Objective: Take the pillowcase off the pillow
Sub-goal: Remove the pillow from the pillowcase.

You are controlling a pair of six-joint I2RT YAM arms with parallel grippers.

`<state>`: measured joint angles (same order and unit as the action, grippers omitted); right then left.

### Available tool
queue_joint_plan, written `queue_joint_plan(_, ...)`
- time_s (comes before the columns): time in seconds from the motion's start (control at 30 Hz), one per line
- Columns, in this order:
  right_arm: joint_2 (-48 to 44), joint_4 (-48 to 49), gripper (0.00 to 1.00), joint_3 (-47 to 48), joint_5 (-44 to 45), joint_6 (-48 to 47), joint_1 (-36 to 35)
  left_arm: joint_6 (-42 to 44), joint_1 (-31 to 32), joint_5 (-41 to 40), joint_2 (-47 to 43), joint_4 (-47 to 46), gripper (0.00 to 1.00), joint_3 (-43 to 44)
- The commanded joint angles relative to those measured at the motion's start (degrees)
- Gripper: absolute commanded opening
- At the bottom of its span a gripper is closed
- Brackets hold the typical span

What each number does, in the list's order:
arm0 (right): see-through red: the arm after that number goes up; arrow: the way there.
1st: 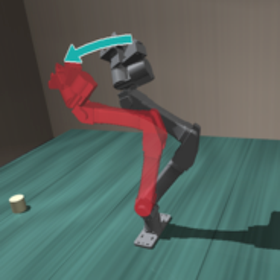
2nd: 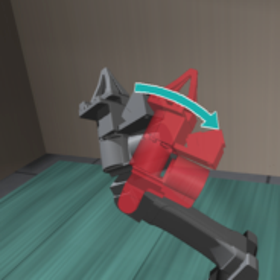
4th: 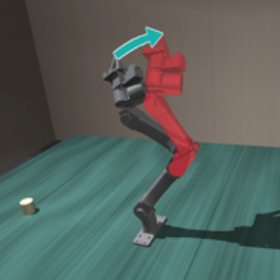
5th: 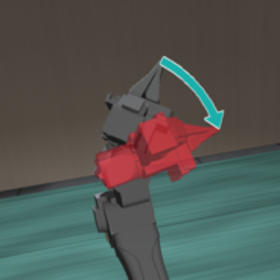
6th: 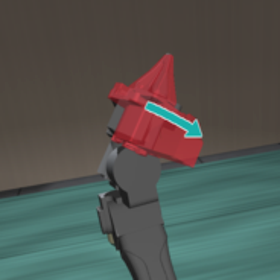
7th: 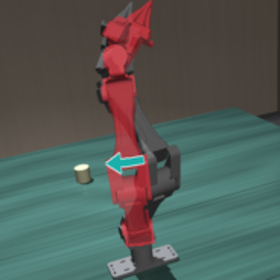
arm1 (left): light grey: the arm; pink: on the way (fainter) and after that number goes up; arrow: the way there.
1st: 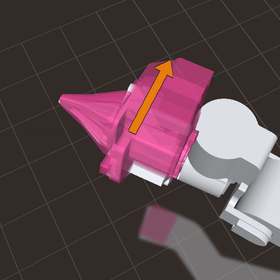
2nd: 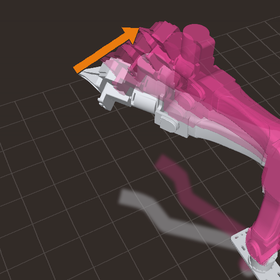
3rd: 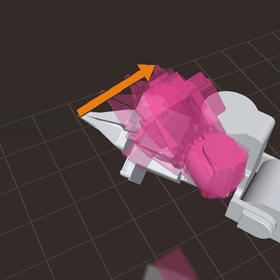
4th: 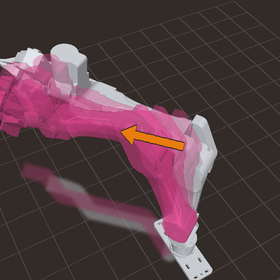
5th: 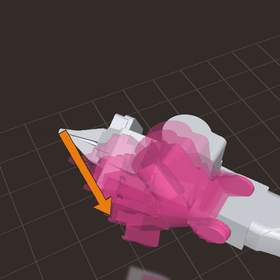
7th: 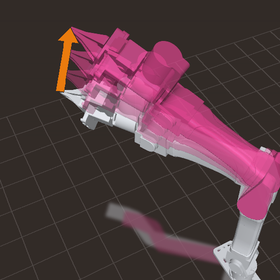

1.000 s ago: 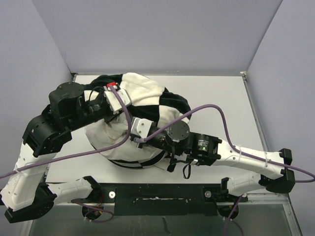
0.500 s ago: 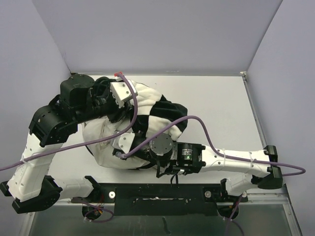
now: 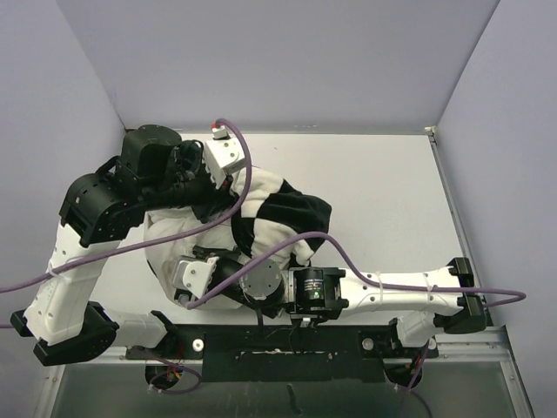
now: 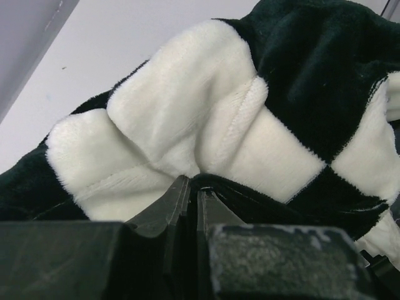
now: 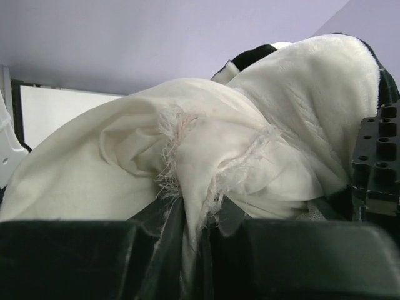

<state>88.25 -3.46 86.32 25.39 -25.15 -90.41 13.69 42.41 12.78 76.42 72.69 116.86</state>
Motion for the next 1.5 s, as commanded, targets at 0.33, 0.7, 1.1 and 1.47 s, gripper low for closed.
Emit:
queue_joint_plan(0.33,1.81,-12.35,0.00,-12.76,-17.05,6.93,-16.54,-8.80,-18.33,-11.88,9.53,-37.55,0.00,-5.81)
queue_joint_plan(0.7,-13.15,3.33,0.14,-27.40,-17.02,17.75,-14.35,-0.74,-14.37,-10.08,7.03,-24.64,0.00,-11.48)
queue_joint_plan(1.1,-28.25,-15.16,0.76,-11.31,-16.43,11.64,-8.46,-1.23,-13.24,6.37,6.90,-11.64,0.00,-12.15)
queue_joint_plan(1.47,-25.03,-30.23,0.89,1.47,-14.36,3.79,0.28,-2.65,-13.06,10.01,6.72,-8.43,0.00,-10.91)
